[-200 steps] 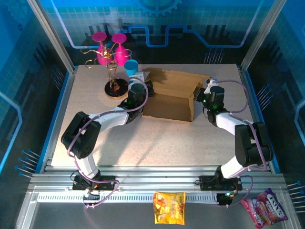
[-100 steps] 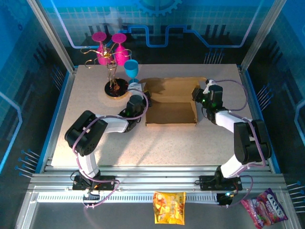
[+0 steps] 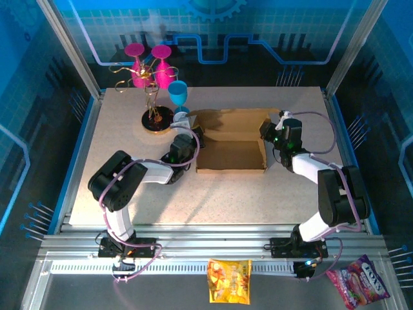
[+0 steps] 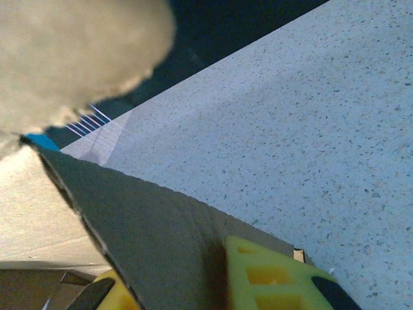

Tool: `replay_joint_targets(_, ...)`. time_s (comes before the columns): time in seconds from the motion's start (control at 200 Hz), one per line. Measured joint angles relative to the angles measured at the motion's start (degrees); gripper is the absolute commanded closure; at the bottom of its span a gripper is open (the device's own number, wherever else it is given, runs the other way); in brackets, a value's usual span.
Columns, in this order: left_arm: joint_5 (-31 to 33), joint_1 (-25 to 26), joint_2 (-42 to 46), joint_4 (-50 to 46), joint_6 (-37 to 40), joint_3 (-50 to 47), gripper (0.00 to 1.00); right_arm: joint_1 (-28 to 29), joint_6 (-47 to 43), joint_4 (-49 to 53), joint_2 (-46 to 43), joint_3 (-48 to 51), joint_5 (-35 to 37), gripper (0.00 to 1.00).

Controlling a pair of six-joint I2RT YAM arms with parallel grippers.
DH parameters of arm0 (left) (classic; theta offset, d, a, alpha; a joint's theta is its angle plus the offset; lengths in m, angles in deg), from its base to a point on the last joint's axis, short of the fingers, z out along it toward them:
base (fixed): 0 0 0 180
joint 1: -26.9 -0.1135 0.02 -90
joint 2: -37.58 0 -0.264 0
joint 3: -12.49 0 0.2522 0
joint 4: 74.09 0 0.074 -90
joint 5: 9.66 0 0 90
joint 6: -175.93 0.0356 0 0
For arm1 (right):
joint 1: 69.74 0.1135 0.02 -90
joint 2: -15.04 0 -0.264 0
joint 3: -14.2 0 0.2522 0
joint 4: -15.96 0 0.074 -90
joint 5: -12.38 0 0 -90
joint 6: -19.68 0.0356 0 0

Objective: Fold the paper box

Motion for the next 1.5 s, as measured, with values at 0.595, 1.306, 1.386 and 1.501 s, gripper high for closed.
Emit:
replay_joint_targets(0.595,1.0,2.4,0.5,12.2,0.6,-9.4,1.00,1.8,-0.7,-5.6,-8.4,12.2,-0.2,0.64)
replay_joint_targets(1.306,5.0,6.4,-4.4,24.5,3.6,-12.3,1.00,2.7,6.8,30.0,-38.6,7.2,-0.3,0.40)
replay_joint_targets(1.386,5.0,6.4,-4.4,24.5,3.7,-12.2,1.00,2.7,7.4,35.1,-41.1,2.8,1.2,0.39)
replay_joint_targets(1.501,4.8,6.6,-4.3,24.3,3.8,-12.0,1.00,2.6,8.0,40.5,-40.2,-5.2,2.2,0.38)
